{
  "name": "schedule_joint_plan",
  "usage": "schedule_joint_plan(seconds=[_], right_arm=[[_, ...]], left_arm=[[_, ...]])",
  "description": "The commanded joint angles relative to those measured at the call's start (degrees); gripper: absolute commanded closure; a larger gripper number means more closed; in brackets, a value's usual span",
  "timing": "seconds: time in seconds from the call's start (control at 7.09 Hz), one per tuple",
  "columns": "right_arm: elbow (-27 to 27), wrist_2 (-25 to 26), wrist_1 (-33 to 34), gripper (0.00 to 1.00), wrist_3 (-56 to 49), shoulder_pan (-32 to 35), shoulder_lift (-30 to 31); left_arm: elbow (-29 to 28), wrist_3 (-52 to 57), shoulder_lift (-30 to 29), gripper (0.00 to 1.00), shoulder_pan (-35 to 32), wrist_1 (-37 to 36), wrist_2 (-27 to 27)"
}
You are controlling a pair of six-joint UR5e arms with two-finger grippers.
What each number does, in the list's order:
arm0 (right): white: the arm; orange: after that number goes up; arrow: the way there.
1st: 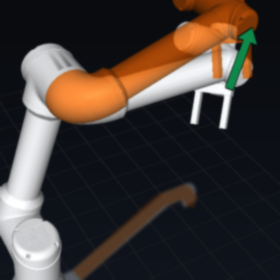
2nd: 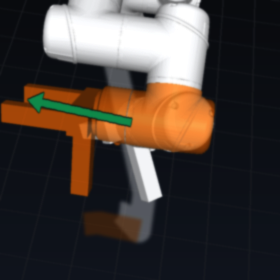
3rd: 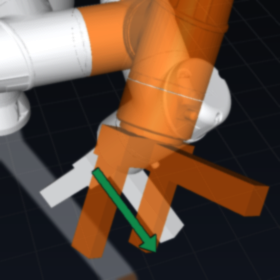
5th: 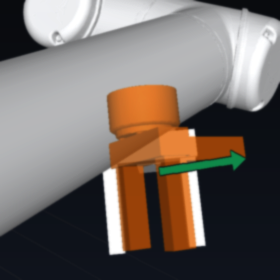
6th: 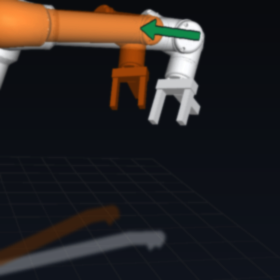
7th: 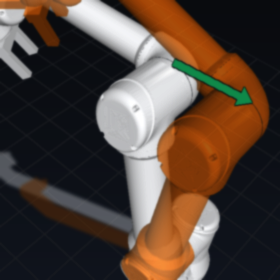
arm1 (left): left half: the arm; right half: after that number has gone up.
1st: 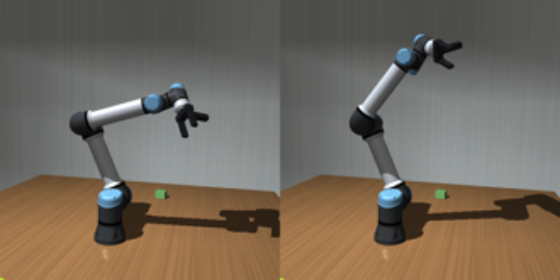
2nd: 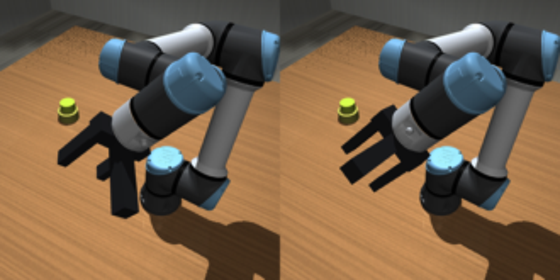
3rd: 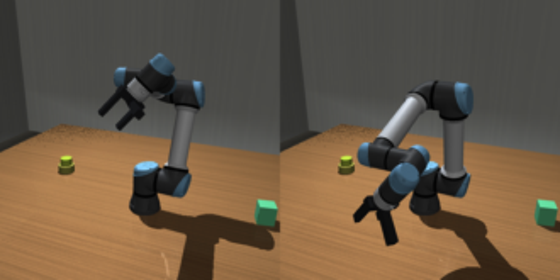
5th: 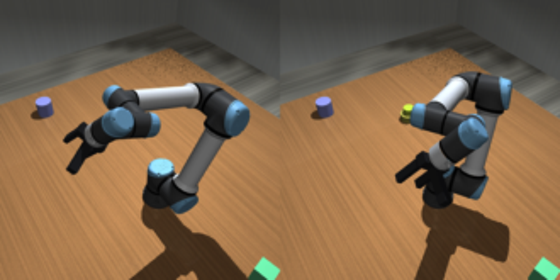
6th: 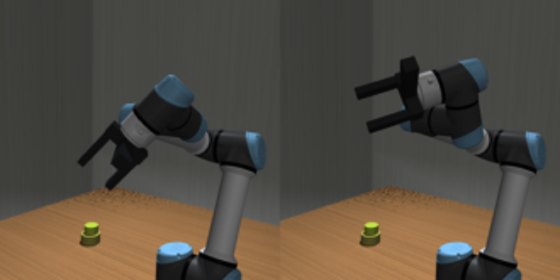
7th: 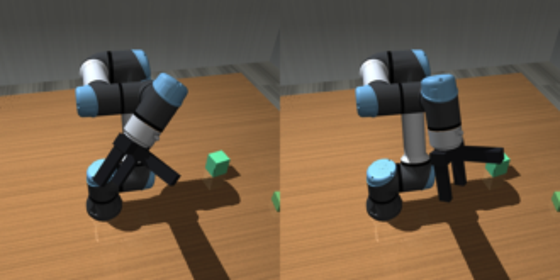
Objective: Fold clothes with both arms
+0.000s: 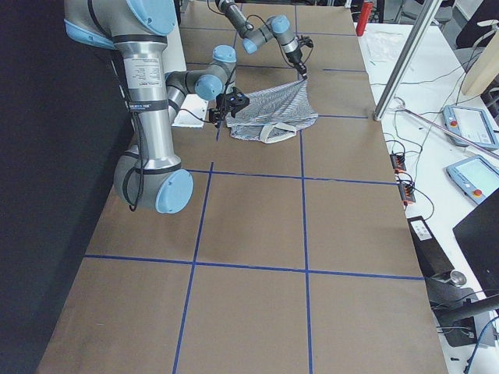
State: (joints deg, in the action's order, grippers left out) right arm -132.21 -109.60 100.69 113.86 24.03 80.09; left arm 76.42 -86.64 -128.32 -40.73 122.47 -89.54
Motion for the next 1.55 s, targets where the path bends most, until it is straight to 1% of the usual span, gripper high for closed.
schedule_joint_plan(seconds=[0.0,0.14,0.28,0.42,0.56,0.71,0.85,0.99,1.13,1.27,1.41], right_arm=[[0.0,0.0,-0.1,0.0,0.0,1.3,-0.1],[0.3,0.1,-0.1,0.0,-0.4,1.9,-0.2],[1.8,1.1,-0.2,0.0,-0.7,2.8,-1.1],[6.0,2.5,-0.2,0.0,-2.1,3.6,-7.1],[11.8,3.1,-0.2,0.0,-2.3,4.3,-13.6],[15.0,5.6,-0.1,0.0,-3.8,4.2,-18.3],[19.4,5.6,-0.1,0.0,-8.9,3.6,-22.5],[25.1,5.3,-0.3,0.0,-15.9,2.9,-26.6],[29.4,4.9,-0.4,0.0,-21.8,2.3,-30.5],[33.6,5.2,-0.2,0.0,-27.2,0.5,-34.6],[39.5,5.0,-0.1,0.0,-28.2,0.0,-39.3]], left_arm=[[-20.0,6.1,-11.0,1.0,-6.0,10.0,-2.0],[-21.5,7.1,-11.4,0.78,-6.5,11.6,-2.2],[-21.5,7.1,-11.1,0.74,-6.5,11.8,-2.2],[-20.4,7.1,-9.1,0.69,-6.6,12.9,-2.3],[-14.2,7.3,-4.4,0.68,-7.3,12.9,-4.1],[-5.0,7.0,2.2,0.68,-7.3,12.6,-8.6],[2.9,6.7,7.4,0.68,-7.3,12.5,-11.2],[7.8,6.7,12.2,0.68,-7.2,12.5,-12.1],[9.3,6.7,13.8,0.68,-7.2,12.5,-13.0],[9.4,6.7,13.9,0.68,-7.0,12.4,-13.1],[9.3,6.7,14.4,0.68,-6.9,12.5,-13.2]])
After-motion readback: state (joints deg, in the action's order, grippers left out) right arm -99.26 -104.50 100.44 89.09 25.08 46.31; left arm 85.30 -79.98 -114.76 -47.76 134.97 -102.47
